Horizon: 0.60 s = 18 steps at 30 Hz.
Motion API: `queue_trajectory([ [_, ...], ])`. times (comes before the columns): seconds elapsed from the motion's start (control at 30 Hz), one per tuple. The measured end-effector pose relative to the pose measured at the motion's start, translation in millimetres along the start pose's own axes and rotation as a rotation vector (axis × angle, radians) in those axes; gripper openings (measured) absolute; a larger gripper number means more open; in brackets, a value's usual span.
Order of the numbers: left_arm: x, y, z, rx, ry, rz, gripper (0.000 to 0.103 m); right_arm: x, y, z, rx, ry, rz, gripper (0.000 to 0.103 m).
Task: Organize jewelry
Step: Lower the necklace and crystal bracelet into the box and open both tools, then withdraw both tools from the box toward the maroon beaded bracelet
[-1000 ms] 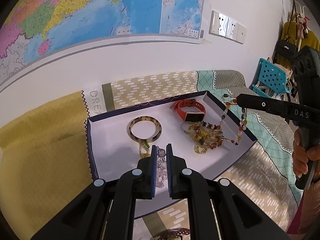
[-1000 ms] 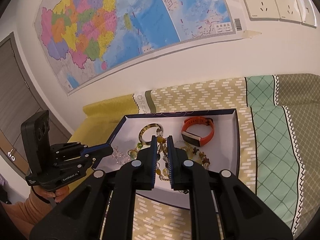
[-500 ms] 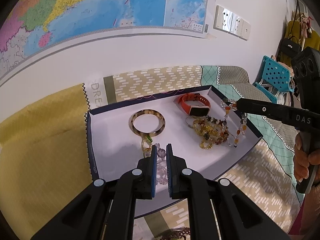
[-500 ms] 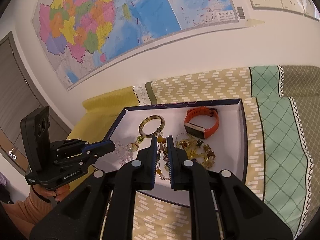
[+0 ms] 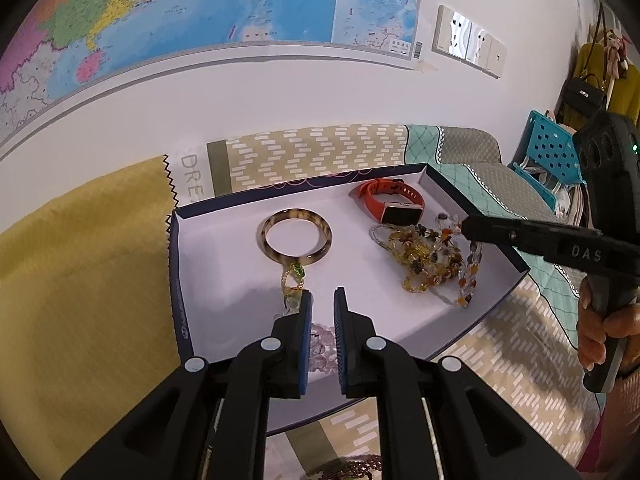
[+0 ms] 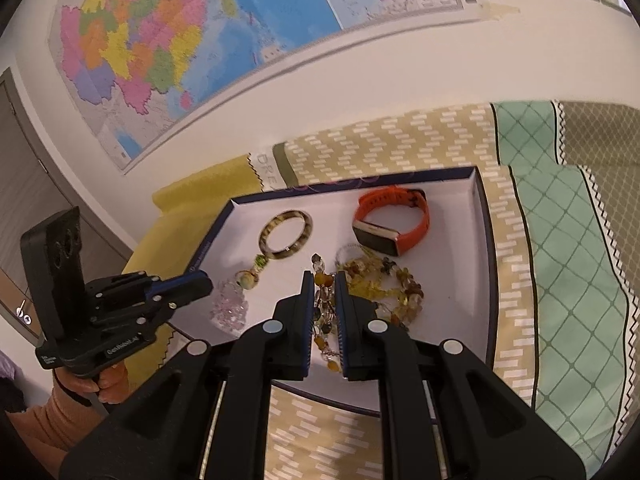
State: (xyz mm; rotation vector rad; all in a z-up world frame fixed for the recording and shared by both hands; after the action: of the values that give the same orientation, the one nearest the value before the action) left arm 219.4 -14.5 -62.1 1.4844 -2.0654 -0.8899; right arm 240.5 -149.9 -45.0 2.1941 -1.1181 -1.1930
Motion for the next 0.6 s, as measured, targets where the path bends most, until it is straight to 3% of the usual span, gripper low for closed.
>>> queue_trajectory([
  [0.2,-1,3,5,0.008,0.0,-0.016,0.033,8,-3,8,-0.011,-0.02,0.015,0.022],
  [0.27,-1,7,6,0.021,0.004,-0.015,0.047,8,1,10,0.0,-0.017,0.019,0.029],
  [0.33,-2,14,6,0.043,0.018,-0.018,0.059,8,6,12,0.014,-0.019,0.021,0.048],
  [0.4,-2,18,9,0.052,0.022,-0.025,0.065,6,10,15,0.018,-0.005,0.022,0.048],
  [0.47,-1,23,13,0.066,0.026,-0.035,0.08,2,15,21,0.028,0.021,0.033,0.056],
  [0.53,3,28,18,0.073,0.023,-0.038,0.089,-3,19,25,0.039,0.052,0.047,0.072],
  [0.6,8,35,23,0.092,0.013,-0.045,0.095,-8,25,31,0.061,0.081,0.055,0.082],
])
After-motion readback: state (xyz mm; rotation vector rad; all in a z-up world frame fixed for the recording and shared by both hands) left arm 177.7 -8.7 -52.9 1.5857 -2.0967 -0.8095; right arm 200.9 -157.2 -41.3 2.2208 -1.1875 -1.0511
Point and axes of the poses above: each gripper's, at about its wrist camera, not at the fingertips, and y roughly against the way its jaws point, x to its right, z to its underside, the point moved 10 cm from there along -y, roughly the way its jaws point, and after that the axes turned 8 degrees about -y, right-handed, at the moved point
